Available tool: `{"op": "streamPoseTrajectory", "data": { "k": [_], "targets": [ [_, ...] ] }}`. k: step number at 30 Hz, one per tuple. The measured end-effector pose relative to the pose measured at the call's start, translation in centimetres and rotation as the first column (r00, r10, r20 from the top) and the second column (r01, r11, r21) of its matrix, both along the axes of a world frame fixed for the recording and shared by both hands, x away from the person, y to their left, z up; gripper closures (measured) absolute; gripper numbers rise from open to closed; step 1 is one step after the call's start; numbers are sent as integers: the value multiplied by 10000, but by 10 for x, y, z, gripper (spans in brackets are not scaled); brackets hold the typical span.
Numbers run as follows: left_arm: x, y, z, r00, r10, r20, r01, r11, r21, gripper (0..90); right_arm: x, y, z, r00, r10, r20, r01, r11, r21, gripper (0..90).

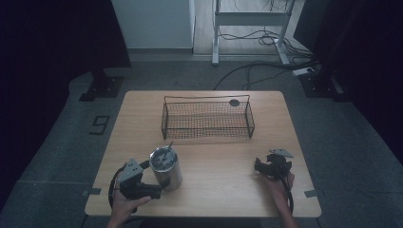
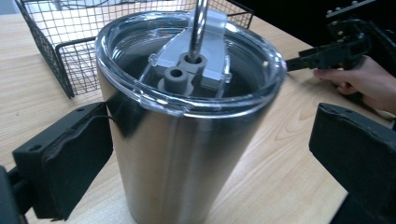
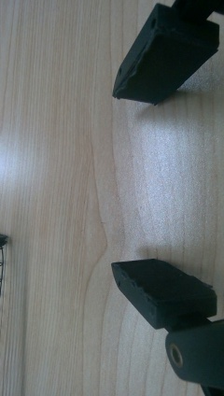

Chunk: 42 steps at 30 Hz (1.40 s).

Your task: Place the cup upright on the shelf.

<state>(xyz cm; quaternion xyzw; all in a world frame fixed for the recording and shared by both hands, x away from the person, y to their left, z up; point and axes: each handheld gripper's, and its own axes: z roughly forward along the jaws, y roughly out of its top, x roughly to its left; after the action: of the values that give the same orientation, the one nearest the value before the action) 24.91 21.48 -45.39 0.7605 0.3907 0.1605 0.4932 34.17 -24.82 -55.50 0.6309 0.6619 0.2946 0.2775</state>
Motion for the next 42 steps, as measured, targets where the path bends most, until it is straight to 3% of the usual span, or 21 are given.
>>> {"op": "streamPoseTrajectory", "data": {
  "k": [20, 26, 33, 42],
  "targets": [
    [26, -23, -10, 9973, 739, 55, -741, 9951, 663, 0, 0, 0, 0, 10000, -15, -14, 15, 10000, -21, 137],
    [34, -29, -20, 9950, 997, -61, -990, 9924, 734, 0, 0, 1, 0, 10000, -32, -6, 32, 10000, -17, 136],
    [32, -34, -23, 9928, 1188, 154, -1198, 9878, 991, 22, 0, 0, 0, 10000, -25, -19, 25, 10000, -18, 137],
    [31, -35, -25, 9912, 1265, 379, -1296, 9873, 921, 30, 1, 0, 0, 9999, -93, -37, 93, 10000, 3, 134]
  ]
}}
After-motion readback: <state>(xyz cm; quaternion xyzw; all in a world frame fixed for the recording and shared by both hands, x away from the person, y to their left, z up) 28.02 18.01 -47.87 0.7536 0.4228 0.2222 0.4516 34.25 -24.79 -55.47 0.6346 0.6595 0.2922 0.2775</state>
